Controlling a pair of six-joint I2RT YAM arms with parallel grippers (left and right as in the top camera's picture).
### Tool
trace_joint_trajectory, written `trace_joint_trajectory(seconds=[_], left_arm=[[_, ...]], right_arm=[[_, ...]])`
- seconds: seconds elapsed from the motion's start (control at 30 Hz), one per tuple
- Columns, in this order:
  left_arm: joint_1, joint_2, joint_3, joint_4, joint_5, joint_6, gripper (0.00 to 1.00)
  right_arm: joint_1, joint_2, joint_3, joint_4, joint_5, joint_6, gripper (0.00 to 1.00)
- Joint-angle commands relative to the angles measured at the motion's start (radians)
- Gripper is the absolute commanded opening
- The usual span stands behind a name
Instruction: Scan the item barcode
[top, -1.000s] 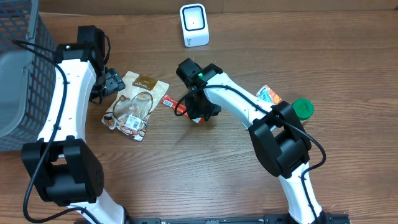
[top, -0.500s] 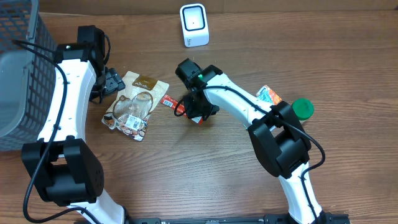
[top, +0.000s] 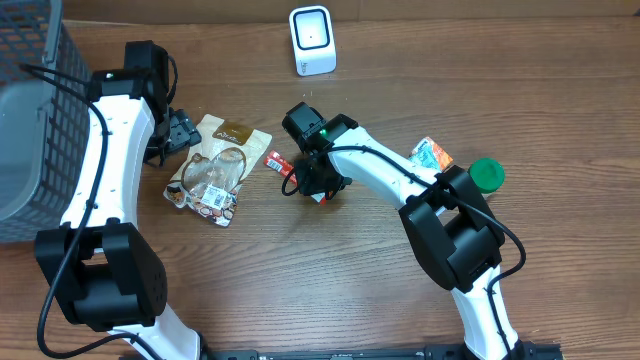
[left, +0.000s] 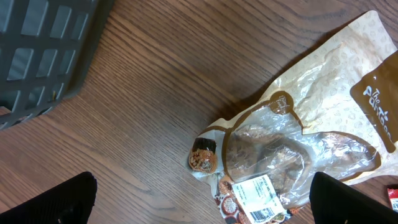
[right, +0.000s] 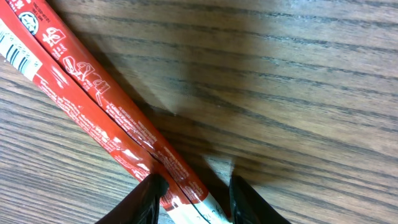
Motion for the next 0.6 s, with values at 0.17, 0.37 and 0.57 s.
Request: trace_joint_trajectory(seconds=[0.17, 0.37, 0.57], left_arm=[[-0.007, -0.008, 0.017, 0.001, -0.01, 0.0, 1.0], [-0.007, -0.008, 0.017, 0.001, -0.01, 0.0, 1.0], [-0.007, -0.008, 0.017, 0.001, -0.011, 0.0, 1.0]], right_arm=[[0.003, 0.002, -0.011, -0.01, 0.027, 0.002, 0.4], [-0.008, -0.011, 0.016, -0.048, 0.027, -0.002, 0.42], [-0.01, -0.011, 0.016, -0.091, 0.028, -0.002, 0.42]])
